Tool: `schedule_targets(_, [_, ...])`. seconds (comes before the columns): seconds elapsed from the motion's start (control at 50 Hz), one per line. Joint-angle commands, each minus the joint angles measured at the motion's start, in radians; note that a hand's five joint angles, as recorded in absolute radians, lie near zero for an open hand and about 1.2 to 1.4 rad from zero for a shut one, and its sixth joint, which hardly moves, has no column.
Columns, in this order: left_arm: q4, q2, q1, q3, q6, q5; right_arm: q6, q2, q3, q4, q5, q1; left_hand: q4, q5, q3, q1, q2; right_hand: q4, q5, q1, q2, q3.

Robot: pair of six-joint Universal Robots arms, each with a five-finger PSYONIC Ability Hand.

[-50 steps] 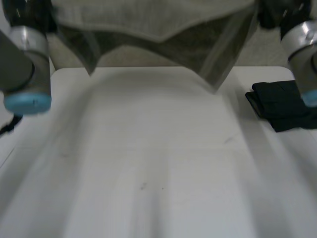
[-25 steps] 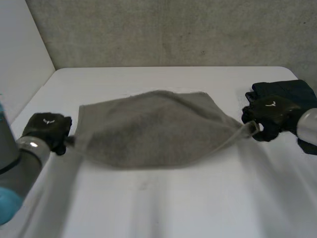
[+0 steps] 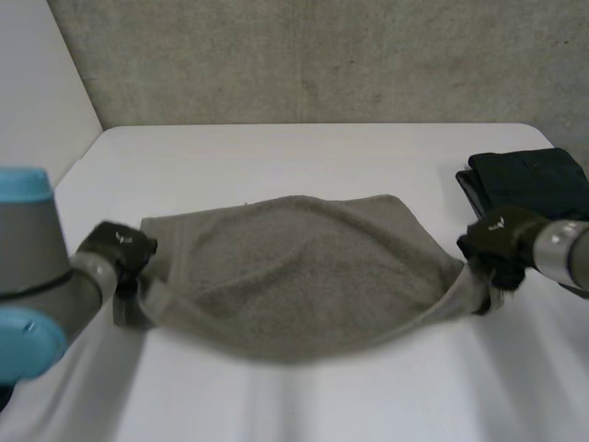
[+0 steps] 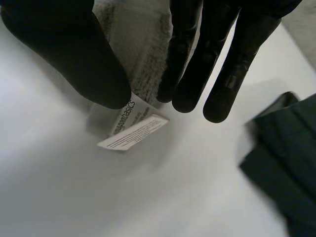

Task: Fold the laundry.

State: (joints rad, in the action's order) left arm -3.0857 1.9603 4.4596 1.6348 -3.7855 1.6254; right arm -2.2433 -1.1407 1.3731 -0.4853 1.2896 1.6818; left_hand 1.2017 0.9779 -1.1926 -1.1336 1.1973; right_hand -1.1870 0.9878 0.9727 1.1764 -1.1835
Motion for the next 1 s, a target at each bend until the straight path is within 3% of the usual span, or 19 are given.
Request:
schedule_targets(0.02, [-0.025, 0.160, -0.023, -0.460, 0.001, 0.086, -0.120, 0.134, -0.334, 0.178, 0.134, 0.108, 0.195, 0.244, -0.204, -0.263, 0.199, -0.209, 0.234, 0.424, 0.220, -0.213])
schedule_targets(0.16, [-0.230, 0.163, -0.026, -0.798, 0.010, 0.097, -0.320, 0.136, -0.658, 0.520, 0.149, 0.121, 0.195, 0.244, -0.204, -0.263, 0.199, -0.209, 0.234, 0.424, 0.220, -0.213])
schedule_targets(0.24, [-0.456, 0.149, -0.029, -0.901, 0.013, 0.119, -0.421, 0.107, -0.697, 0.761, 0.171, 0.125, 0.195, 0.244, -0.204, -0.263, 0.199, -0.209, 0.234, 0.424, 0.220, -0.213])
schedule_targets(0.34, [-0.551, 0.100, -0.052, -0.882, 0.024, 0.182, -0.481, 0.065, -0.634, 0.961, 0.194, 0.125, 0.195, 0.244, -0.204, -0.263, 0.199, -0.209, 0.234, 0.424, 0.220, -0.213])
schedule_targets(0.5, [-0.527, 0.051, -0.043, -0.632, 0.150, 0.186, -0.487, 0.059, -0.438, 0.955, 0.129, 0.115, 0.195, 0.244, -0.204, -0.263, 0.199, -0.209, 0.234, 0.424, 0.220, -0.213])
schedule_targets(0.74, [-0.525, 0.089, -0.057, -0.164, 0.175, 0.179, -0.475, 0.072, -0.034, 0.915, -0.130, 0.072, 0.195, 0.244, -0.204, -0.263, 0.199, -0.209, 0.234, 0.424, 0.220, -0.213])
schedule_targets(0.86, [-0.501, 0.121, -0.066, -0.015, 0.170, 0.179, -0.454, 0.065, 0.099, 0.786, -0.248, 0.018, 0.195, 0.244, -0.204, -0.263, 0.199, -0.209, 0.234, 0.424, 0.220, -0.213])
schedule_targets(1.0, [-0.381, -0.027, -0.051, 0.094, 0.168, 0.177, -0.389, -0.008, 0.119, 0.461, -0.314, -0.073, 0.195, 0.244, -0.204, -0.263, 0.199, -0.209, 0.234, 0.424, 0.220, -0.213])
